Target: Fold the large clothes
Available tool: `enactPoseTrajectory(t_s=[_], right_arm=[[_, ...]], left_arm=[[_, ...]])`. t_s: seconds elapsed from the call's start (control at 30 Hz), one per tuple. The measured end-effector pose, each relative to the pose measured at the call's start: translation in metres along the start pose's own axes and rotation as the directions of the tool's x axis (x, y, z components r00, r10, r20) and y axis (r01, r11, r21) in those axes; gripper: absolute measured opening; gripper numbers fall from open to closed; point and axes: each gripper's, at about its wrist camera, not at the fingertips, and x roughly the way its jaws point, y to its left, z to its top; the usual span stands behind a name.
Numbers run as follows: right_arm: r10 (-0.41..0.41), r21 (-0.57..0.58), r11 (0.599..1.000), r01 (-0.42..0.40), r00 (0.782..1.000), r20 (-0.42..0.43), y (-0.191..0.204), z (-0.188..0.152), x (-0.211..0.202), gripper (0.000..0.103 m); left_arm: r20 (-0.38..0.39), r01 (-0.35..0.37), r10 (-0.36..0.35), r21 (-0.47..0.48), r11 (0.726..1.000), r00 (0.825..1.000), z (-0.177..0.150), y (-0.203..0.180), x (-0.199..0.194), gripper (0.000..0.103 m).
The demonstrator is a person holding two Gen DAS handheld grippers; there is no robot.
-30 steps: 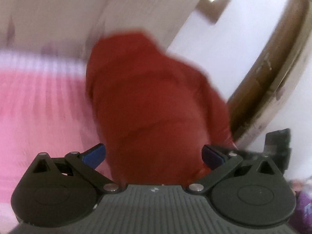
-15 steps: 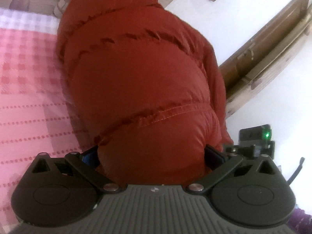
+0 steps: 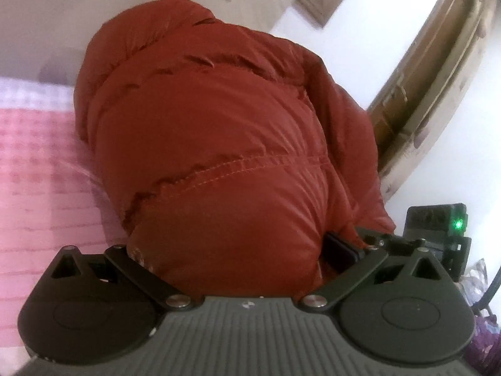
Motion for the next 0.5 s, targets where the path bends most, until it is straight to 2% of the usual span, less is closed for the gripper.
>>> enactPoseTrajectory(t_s=[0.27, 0.5], right_arm=[[0.106, -0.012, 0.994, -0.105, 0.993, 0.045, 0.057, 0.000, 0.039, 0.089], [0.157, 0.039, 0.986, -0.160, 0.986, 0.063, 0.102, -0.022, 0.074, 0.089]], left_arm=[[0.063, -0.101, 0.099, 0.030, 0.994, 0.993, 0.012, 0.011, -0.091, 0.101], [0.042, -0.180, 0.179, 0.035, 0.983, 0.983, 0.005, 0.032, -0.147, 0.102]])
